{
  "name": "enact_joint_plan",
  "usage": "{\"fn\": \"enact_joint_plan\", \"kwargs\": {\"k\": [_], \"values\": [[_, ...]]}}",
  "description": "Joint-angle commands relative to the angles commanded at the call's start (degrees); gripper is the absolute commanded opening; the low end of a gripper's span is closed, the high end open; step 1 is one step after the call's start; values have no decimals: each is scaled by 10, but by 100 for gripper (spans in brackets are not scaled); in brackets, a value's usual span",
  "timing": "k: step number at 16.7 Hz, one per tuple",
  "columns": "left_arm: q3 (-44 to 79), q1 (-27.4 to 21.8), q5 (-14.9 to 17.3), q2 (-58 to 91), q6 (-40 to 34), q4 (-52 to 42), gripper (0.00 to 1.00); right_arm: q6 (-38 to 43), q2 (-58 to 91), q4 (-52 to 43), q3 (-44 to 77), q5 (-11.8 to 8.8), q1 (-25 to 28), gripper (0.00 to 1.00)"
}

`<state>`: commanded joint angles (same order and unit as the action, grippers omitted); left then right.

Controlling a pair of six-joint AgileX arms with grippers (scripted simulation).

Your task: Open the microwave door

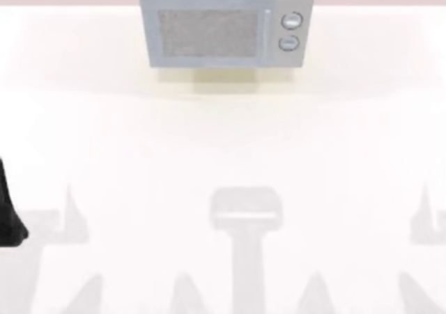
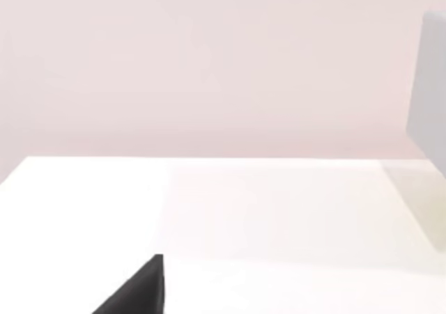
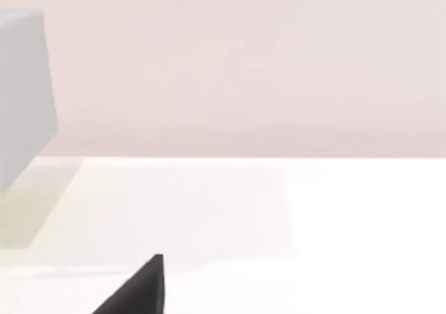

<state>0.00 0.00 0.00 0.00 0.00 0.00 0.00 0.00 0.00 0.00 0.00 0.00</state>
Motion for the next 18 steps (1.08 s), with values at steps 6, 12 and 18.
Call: {"fn": "enact_joint_plan", "kwargs": {"k": [6,12,18], "values": [[55,-32,-28,60,-12,-9,100,0,0,0,0,0,0,100],[271,-148,-131,324,-70,-32,100,0,0,0,0,0,0,100],[559,-291,-257,702,-154,-44,100,0,0,0,0,0,0,100]]}}
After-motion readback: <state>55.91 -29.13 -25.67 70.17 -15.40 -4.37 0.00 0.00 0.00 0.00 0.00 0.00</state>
